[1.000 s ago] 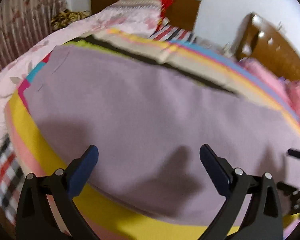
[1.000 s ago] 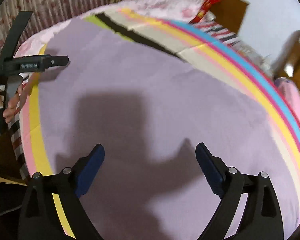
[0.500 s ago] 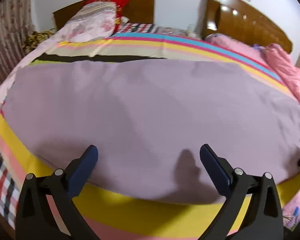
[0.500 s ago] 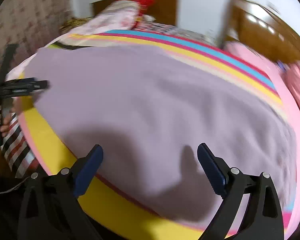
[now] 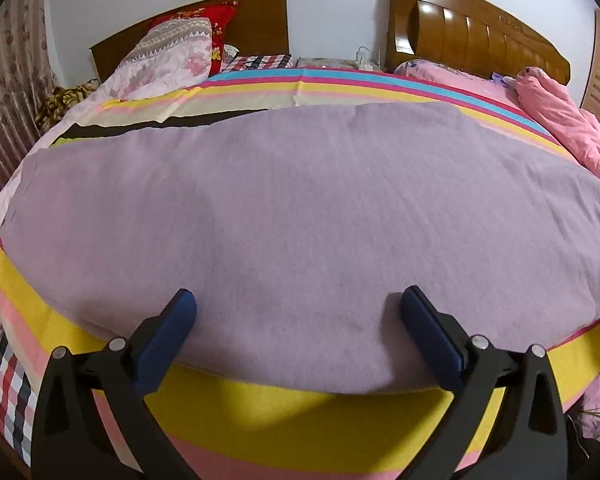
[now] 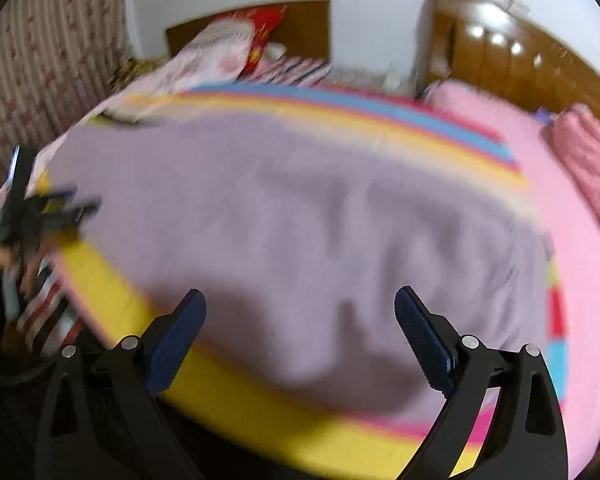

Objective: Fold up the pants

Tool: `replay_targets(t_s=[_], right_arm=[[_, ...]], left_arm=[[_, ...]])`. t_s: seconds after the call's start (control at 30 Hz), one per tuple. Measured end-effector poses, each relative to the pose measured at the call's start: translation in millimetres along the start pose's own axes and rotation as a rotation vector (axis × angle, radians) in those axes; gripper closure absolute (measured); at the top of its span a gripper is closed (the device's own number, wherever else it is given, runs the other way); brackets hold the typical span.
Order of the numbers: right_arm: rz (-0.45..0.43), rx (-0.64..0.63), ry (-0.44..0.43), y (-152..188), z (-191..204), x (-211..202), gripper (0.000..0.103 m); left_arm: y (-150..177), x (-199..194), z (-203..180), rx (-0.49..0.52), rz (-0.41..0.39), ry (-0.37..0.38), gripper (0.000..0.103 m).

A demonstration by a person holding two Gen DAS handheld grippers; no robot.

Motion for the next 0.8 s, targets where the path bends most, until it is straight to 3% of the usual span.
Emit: replay_targets(t_s=[0.03,0.17,0.27,0.37,0.43,0.5,0.6,0.8], right_arm=[[0.003,0.028,0.012,-11.7,-10.0,9.9,0.011],[0.172,0.256,-0.014,-36.9,-58.7,76.8,0.011],[0.214,0.193,-0.009,-35.6,-63.7,101.1,0.011],[0.19,0.285,-0.048,-37.2,-75.1,90.7,0.011],[0.171,0.366,-0.022,-38.2,-75.5,80.1,0.011],[0.156,0.363,-0.016,-43.3,-61.1,71.1,0.01],[0.098,0.238,-0.095,-64.0,-13.6,68.4,0.01],[0.139,0.142,-0.121,-92.1,51.9,118.2,0.01]], left_arm=[[1.1,-1.2,0.0,0.002,0.0,0.003,0.001],[2.7,-2.5,1.7,0.011,-0.007,0.013,0.001],[4.2,-3.4,2.0,0.018,-0.011,0.02,0.001],[4.5,-3.6,2.0,0.021,-0.01,0.022,0.001],[4.7,-3.8,1.7,0.022,-0.013,0.021,0.001],[4.9,-4.0,0.9,0.024,-0.018,0.019,0.001],[4.7,-3.7,1.3,0.027,-0.016,0.021,0.001],[5.6,-4.4,2.8,0.031,-0.018,0.029,0.001]])
Point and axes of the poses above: each gripper's, at about its wrist camera, not at the fingertips, and x roughly the way its jaws point, z to its left, y to its underside, the point moved 2 cm from there along x, roughly the way its jaws point, and after that the axes turned 7 degrees about x, right-handed, at the moved point
